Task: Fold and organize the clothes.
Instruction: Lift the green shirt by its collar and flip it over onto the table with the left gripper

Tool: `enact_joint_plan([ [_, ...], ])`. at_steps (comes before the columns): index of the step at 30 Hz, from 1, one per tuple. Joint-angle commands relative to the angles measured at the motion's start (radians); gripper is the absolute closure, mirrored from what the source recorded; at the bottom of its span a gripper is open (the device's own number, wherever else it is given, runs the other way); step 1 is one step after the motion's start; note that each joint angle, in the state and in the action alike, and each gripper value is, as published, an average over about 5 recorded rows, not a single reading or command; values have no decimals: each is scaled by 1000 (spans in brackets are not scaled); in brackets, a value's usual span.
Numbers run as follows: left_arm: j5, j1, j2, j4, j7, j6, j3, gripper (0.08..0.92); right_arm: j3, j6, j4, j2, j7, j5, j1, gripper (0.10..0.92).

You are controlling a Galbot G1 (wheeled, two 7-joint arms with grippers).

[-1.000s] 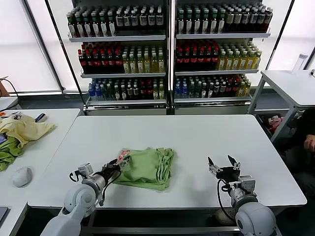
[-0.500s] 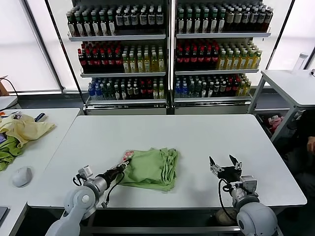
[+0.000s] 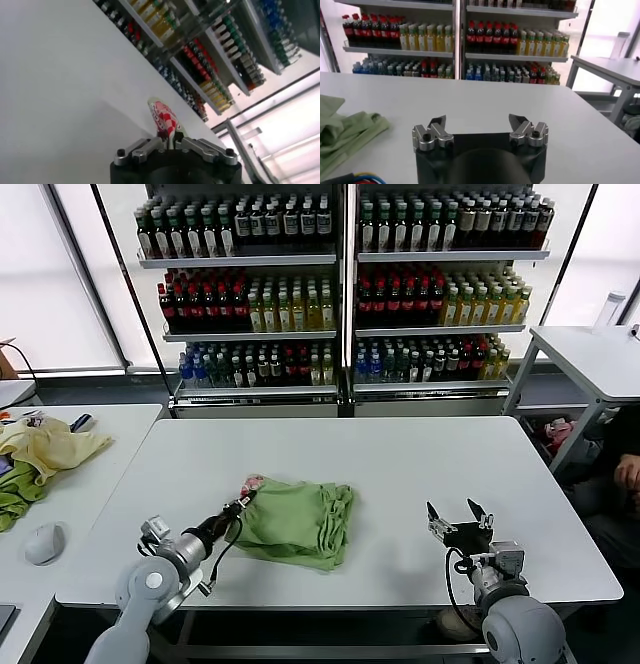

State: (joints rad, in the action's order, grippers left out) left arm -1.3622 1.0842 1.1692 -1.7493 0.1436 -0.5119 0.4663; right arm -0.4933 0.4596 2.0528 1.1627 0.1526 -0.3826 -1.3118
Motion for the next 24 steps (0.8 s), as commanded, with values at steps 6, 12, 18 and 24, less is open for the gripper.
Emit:
enact_joint_plan([
  [6,63,-2,-270,-30,4,-26,321,877,7,-11,-11,-2,0,-12,17,203],
  [12,211,-56,-366,-80,5,-37,354,877,19,-14,-5,4,0,-12,24,203],
  [18,470,-48,-315,-172,12,-23,202,877,8,-22,1,1,-2,-14,17,203],
  [24,766,-86,-154,-141,49,8,-65,877,-3,-27,10,9,-2,-11,6,203],
])
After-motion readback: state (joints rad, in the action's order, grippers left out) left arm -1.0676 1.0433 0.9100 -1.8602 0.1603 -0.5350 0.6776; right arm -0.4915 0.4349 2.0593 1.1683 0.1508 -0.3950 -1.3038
